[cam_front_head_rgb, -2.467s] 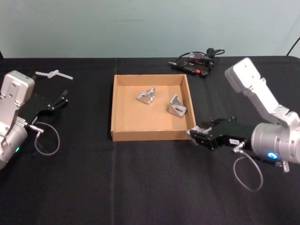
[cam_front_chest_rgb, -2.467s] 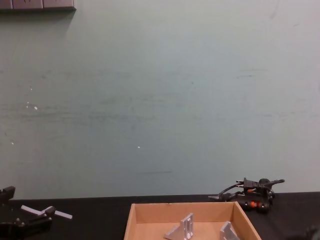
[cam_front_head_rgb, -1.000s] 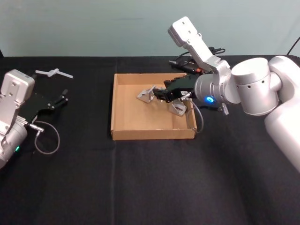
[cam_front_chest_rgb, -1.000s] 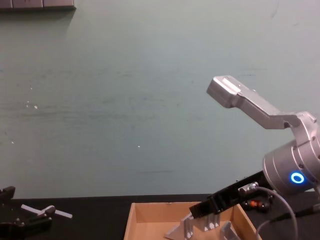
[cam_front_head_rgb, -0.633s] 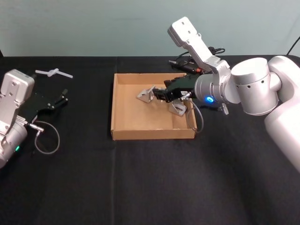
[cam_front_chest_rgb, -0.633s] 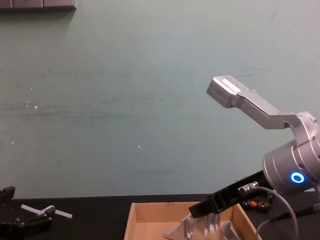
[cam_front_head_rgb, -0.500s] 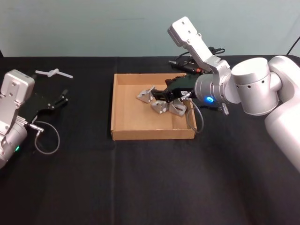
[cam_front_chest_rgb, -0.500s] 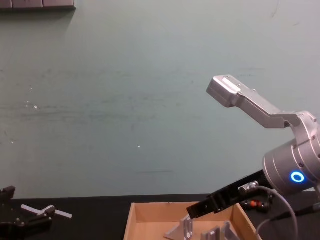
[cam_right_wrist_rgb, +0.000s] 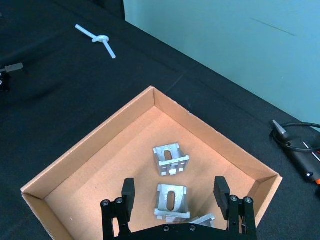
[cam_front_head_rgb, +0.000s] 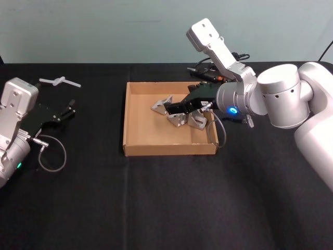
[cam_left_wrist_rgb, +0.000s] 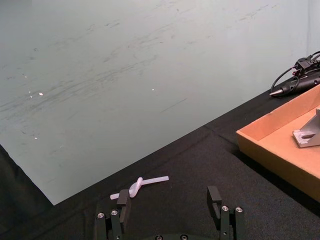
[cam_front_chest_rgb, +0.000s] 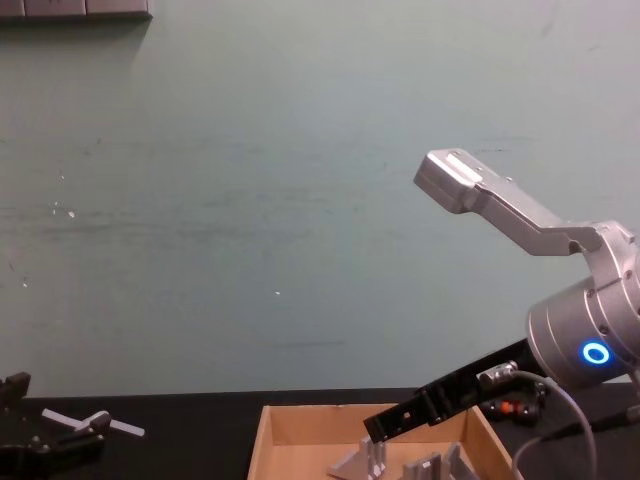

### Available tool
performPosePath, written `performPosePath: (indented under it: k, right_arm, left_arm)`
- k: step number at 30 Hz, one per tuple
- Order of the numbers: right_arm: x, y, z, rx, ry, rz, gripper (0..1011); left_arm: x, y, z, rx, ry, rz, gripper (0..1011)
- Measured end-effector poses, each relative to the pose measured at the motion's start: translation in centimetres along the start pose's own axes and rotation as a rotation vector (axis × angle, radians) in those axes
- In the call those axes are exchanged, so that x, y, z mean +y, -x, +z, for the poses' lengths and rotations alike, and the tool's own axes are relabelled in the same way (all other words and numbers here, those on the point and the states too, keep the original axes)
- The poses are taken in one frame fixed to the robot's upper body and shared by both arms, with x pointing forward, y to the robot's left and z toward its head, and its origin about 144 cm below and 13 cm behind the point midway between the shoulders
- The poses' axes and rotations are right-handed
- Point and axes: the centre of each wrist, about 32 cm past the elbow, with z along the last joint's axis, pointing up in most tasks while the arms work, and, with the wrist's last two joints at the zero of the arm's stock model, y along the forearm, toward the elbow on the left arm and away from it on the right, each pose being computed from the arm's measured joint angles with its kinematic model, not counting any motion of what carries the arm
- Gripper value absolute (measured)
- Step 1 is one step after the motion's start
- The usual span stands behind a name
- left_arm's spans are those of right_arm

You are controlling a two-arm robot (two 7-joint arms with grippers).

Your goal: Use one hand to pick up the angle iron from the table and place it into the box.

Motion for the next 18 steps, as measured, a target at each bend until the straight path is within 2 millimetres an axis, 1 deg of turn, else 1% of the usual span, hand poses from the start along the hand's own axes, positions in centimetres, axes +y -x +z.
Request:
performPosePath:
  k: [3, 10, 13, 14, 18]
  right_arm:
    - [-0.1, 0.0, -0.2, 0.004, -0.006, -0.002, 1002]
    - [-1.0, -0.5, -2.3, 0.043, -0.112, -0.058, 1002]
    - [-1.6, -0.4, -3.7, 0.059, -0.193, -0.091, 1000]
    - [-1.9, -0.3, -4.5, 0.057, -0.236, -0.114, 1000]
    - [-2.5, 0.2, -6.5, 0.027, -0.34, -0.193, 1002]
  left_arm:
    - [0.0, 0.0, 0.0, 0.0, 0.0, 0.0, 1005]
    - [0.0, 0.0, 0.0, 0.0, 0.0, 0.0, 1005]
    - [0.0, 0.0, 0.0, 0.0, 0.0, 0.0, 1005]
    - [0.0, 0.0, 0.0, 0.0, 0.0, 0.0, 1005]
    - [0.0, 0.0, 0.0, 0.0, 0.0, 0.0, 1005]
